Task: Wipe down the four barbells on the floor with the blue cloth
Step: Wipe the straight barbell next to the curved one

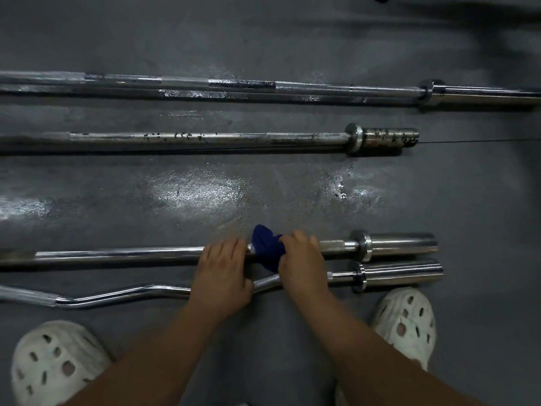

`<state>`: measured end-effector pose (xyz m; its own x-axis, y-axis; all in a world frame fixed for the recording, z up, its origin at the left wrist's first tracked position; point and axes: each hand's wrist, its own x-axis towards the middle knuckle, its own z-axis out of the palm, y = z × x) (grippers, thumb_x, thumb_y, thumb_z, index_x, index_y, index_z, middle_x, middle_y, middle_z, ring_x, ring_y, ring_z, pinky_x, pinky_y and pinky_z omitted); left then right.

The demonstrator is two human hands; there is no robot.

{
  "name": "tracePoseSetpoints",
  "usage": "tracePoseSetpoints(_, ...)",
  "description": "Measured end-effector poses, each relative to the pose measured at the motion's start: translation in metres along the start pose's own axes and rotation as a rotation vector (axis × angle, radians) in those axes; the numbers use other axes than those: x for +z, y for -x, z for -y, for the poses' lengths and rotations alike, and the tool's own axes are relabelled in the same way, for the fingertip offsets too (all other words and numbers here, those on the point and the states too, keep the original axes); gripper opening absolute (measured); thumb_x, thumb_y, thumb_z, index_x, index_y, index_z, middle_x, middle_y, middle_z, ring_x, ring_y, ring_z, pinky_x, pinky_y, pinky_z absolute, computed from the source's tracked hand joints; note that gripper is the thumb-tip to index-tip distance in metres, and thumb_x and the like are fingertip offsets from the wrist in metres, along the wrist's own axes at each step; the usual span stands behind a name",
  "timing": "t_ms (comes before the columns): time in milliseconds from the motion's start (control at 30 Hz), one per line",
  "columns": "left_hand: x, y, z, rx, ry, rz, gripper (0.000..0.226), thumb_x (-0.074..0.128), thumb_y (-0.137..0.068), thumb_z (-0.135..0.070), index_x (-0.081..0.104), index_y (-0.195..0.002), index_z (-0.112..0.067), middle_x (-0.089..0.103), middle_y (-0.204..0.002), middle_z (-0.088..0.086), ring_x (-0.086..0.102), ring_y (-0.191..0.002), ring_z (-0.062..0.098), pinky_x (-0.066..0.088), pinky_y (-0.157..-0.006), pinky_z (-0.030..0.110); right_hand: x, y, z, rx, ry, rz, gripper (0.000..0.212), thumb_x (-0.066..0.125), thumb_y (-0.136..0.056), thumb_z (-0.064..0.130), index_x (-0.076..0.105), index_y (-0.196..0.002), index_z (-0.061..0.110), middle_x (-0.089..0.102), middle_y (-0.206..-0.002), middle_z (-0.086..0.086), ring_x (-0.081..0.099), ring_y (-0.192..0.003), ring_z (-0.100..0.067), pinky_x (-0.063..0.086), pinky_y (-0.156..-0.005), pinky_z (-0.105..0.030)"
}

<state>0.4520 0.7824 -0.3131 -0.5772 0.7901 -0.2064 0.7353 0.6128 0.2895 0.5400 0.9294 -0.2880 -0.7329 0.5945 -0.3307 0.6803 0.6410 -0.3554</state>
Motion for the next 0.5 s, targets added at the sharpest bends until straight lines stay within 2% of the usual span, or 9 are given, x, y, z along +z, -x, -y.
tracePoseSetpoints(133,0.002,-0.006,0.008,0.003,-0.022,-0.026,0.063,0.052,-0.064,-0.038,0.057,-0.122,-0.012,0.06,-0.121,0.006,0.056,-0.105,0.027,0.038,-0.099,0.039,0.017,0.013,-0.004,-0.022,-0.026,-0.077,0.043,0.055,-0.082,0.001,0.059,-0.123,0.015,0.053,-0.122,0.001,0.044,-0.106,-0.023,0.051,-0.083,-0.035)
tracePoseSetpoints(200,0.004,-0.009,0.013,-0.02,-0.053,-0.004,0.067,0.047,-0.069,-0.045,0.056,-0.126,-0.011,0.06,-0.126,0.008,0.056,-0.113,0.029,0.03,-0.106,0.042,0.02,0.013,-0.006,-0.03,-0.004,-0.086,0.053,0.057,-0.081,0.002,0.053,-0.132,0.017,0.05,-0.133,0.003,0.043,-0.108,-0.023,0.051,-0.084,-0.035)
tracePoseSetpoints(267,0.006,-0.008,0.015,-0.051,-0.078,0.038,0.07,0.043,-0.073,-0.051,0.055,-0.129,-0.011,0.061,-0.125,0.009,0.056,-0.114,0.029,0.026,-0.108,0.043,0.023,0.013,-0.003,-0.036,0.032,-0.065,0.054,0.057,-0.081,0.002,0.052,-0.133,0.017,0.049,-0.137,0.004,0.043,-0.107,-0.024,0.05,-0.082,-0.034)
tracePoseSetpoints(400,0.001,-0.009,0.014,-0.052,-0.053,0.058,0.065,0.042,-0.074,-0.049,0.059,-0.125,-0.012,0.065,-0.114,0.006,0.059,-0.104,0.027,0.036,-0.1,0.041,0.029,0.015,0.016,-0.173,0.07,-0.032,0.048,0.056,-0.082,0.001,0.054,-0.128,0.016,0.055,-0.129,0.002,0.047,-0.098,-0.026,0.05,-0.079,-0.036)
tracePoseSetpoints(500,0.0,-0.008,0.022,-0.02,-0.061,0.047,0.067,0.047,-0.073,-0.046,0.058,-0.128,-0.01,0.064,-0.119,0.006,0.057,-0.108,0.026,0.04,-0.102,0.041,0.03,0.008,0.009,-0.066,0.038,-0.059,0.053,0.056,-0.081,0.001,0.051,-0.131,0.017,0.052,-0.133,0.003,0.045,-0.102,-0.026,0.051,-0.08,-0.037)
